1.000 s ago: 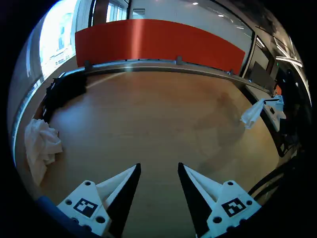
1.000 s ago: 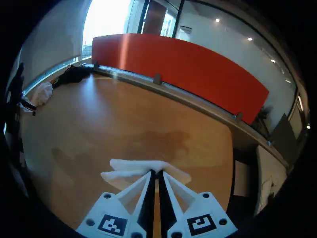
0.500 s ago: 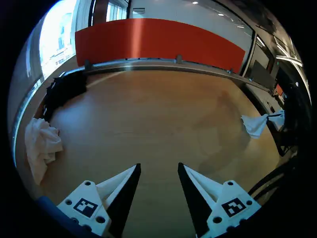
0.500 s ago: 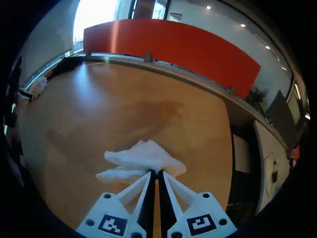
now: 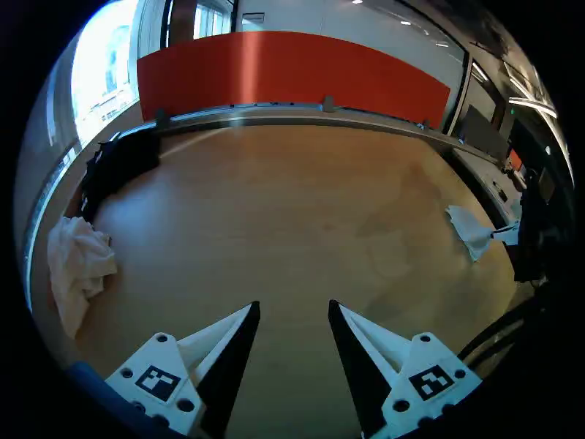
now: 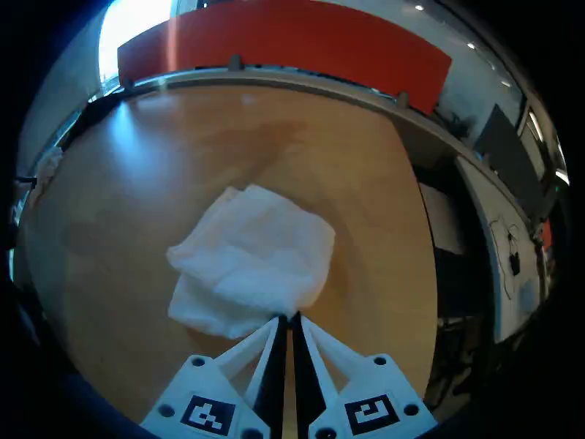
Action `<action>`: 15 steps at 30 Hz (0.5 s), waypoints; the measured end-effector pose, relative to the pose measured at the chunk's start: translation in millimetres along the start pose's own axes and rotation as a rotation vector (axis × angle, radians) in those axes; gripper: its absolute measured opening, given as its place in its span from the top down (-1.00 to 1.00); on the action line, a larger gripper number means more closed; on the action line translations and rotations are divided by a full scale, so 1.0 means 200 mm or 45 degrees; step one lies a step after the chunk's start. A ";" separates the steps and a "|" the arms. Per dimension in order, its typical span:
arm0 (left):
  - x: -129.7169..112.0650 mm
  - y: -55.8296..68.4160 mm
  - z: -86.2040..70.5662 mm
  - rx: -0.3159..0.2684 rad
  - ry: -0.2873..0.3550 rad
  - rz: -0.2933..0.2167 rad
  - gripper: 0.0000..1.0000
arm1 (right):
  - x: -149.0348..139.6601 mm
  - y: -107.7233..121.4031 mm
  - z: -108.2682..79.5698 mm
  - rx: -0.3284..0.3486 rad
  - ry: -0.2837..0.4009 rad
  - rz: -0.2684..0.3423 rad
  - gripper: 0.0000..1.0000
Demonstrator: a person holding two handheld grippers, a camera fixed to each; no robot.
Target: Fold towel
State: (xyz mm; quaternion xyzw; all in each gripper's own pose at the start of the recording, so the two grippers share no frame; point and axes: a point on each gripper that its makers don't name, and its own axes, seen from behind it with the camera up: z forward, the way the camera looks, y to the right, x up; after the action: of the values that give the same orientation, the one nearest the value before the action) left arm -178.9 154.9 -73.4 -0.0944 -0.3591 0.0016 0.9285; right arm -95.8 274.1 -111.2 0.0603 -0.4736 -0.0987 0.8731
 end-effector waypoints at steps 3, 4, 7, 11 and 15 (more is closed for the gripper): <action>-0.01 -0.01 -0.01 0.004 -0.001 -0.004 -0.36 | -0.06 0.02 0.03 -0.017 -0.040 0.010 0.89; -0.01 -0.01 -0.01 0.006 -0.002 -0.004 -0.36 | -0.07 0.02 0.04 -0.021 -0.051 0.011 0.89; -0.02 -0.02 -0.02 0.011 -0.004 -0.005 -0.36 | -0.11 0.03 0.06 -0.028 -0.080 0.013 0.89; -0.04 -0.03 -0.03 0.020 -0.008 -0.005 -0.36 | -0.15 0.03 0.08 -0.033 -0.113 -0.003 0.89; -0.05 -0.04 -0.04 0.027 -0.009 -0.008 -0.36 | -0.19 0.04 0.09 -0.047 -0.149 -0.030 0.89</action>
State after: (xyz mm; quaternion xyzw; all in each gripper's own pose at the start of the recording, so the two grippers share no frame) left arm -181.5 145.0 -84.2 -0.0835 -0.3627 0.0026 0.9282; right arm -130.1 290.5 -130.2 0.0438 -0.5213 -0.1209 0.8436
